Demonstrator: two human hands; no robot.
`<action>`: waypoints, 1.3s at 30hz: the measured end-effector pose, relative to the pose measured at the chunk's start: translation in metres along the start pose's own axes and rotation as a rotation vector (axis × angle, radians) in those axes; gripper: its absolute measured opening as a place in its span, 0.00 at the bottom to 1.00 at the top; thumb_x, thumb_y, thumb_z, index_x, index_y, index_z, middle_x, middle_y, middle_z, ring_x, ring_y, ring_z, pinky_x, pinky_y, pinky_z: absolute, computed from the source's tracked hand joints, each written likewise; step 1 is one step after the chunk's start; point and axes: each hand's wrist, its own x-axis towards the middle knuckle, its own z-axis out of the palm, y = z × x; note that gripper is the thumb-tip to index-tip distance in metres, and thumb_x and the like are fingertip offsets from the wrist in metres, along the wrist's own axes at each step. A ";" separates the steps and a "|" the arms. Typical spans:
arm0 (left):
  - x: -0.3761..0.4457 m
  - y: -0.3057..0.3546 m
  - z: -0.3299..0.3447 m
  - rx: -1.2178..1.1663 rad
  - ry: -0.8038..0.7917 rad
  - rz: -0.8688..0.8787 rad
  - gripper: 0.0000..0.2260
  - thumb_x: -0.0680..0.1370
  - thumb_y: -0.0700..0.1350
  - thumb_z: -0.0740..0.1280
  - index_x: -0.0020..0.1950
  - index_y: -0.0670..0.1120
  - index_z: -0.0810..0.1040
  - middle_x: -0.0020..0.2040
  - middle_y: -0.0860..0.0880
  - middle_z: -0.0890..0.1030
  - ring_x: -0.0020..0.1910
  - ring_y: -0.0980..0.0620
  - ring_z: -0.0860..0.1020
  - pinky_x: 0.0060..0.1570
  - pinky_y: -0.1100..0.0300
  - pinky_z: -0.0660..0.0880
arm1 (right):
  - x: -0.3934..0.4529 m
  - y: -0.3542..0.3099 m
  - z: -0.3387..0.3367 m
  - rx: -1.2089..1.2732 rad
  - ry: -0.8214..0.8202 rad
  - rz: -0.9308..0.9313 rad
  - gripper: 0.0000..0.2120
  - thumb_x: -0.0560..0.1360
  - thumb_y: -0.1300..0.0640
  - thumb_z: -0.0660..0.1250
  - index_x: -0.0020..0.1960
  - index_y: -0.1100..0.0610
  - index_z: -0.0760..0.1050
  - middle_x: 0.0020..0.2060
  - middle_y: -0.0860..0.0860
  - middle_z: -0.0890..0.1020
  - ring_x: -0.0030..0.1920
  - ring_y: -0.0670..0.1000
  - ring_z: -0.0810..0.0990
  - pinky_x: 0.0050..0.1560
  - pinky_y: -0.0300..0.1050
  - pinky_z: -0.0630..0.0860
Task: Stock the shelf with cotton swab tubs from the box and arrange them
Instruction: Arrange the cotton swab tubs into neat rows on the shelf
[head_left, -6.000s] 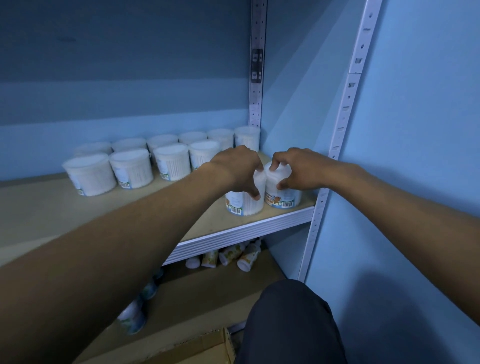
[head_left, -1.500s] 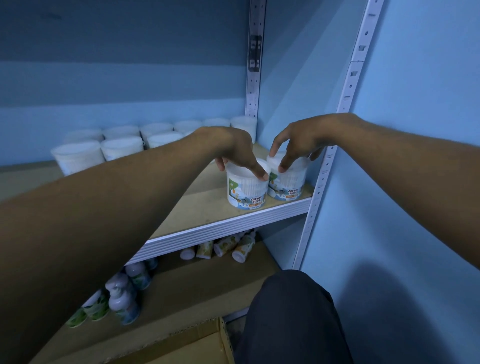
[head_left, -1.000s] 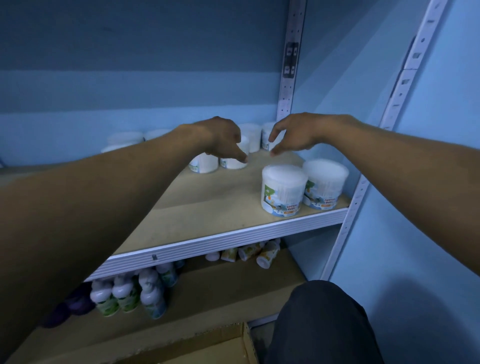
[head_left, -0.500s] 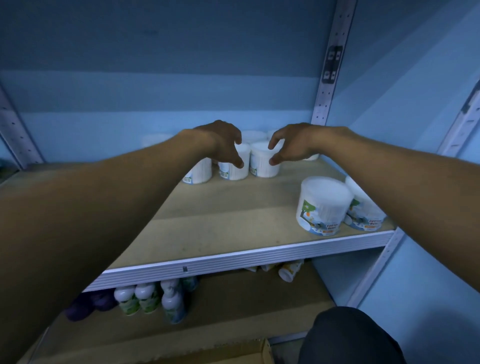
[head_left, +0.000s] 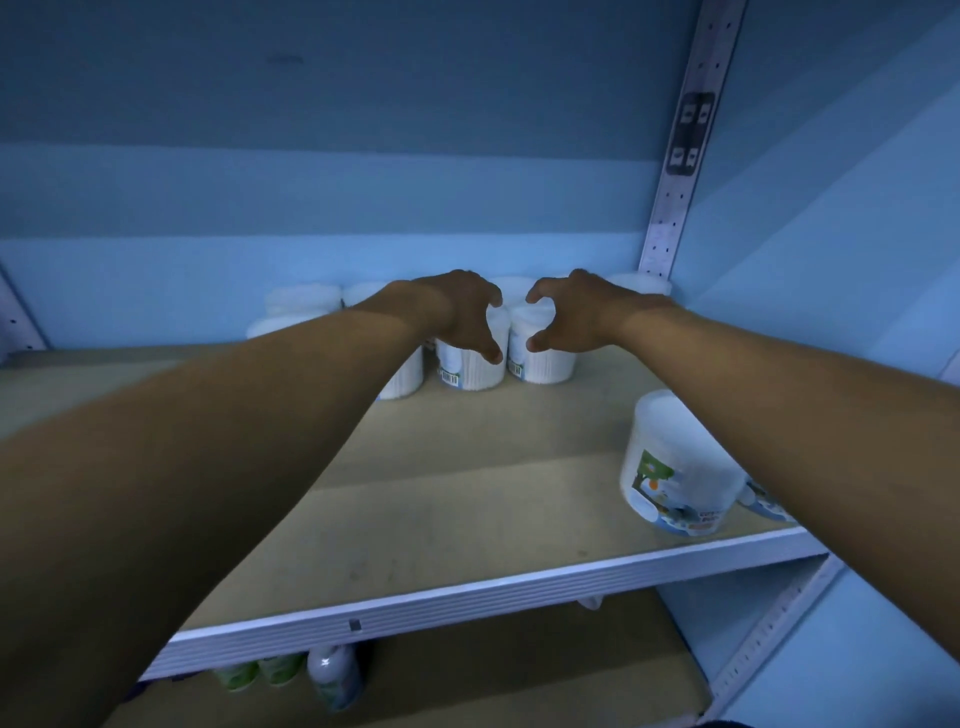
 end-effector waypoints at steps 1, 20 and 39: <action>0.005 0.000 0.002 0.007 -0.008 0.008 0.36 0.72 0.61 0.72 0.76 0.54 0.63 0.74 0.49 0.67 0.71 0.47 0.68 0.65 0.53 0.68 | 0.005 0.001 0.001 -0.007 0.000 -0.001 0.34 0.71 0.39 0.72 0.74 0.44 0.65 0.70 0.54 0.68 0.66 0.59 0.74 0.65 0.56 0.74; 0.034 -0.010 0.007 0.057 0.014 0.053 0.35 0.68 0.62 0.75 0.72 0.56 0.70 0.69 0.51 0.73 0.66 0.47 0.72 0.62 0.53 0.72 | 0.030 -0.004 0.015 -0.036 0.039 -0.022 0.30 0.72 0.42 0.72 0.72 0.40 0.69 0.73 0.50 0.71 0.70 0.56 0.70 0.68 0.52 0.71; -0.019 0.006 0.004 0.004 -0.007 0.021 0.34 0.65 0.59 0.78 0.69 0.58 0.72 0.67 0.53 0.75 0.64 0.48 0.74 0.61 0.53 0.74 | -0.028 -0.020 0.009 -0.088 -0.030 -0.008 0.32 0.71 0.40 0.72 0.73 0.40 0.66 0.73 0.49 0.70 0.69 0.55 0.72 0.63 0.49 0.72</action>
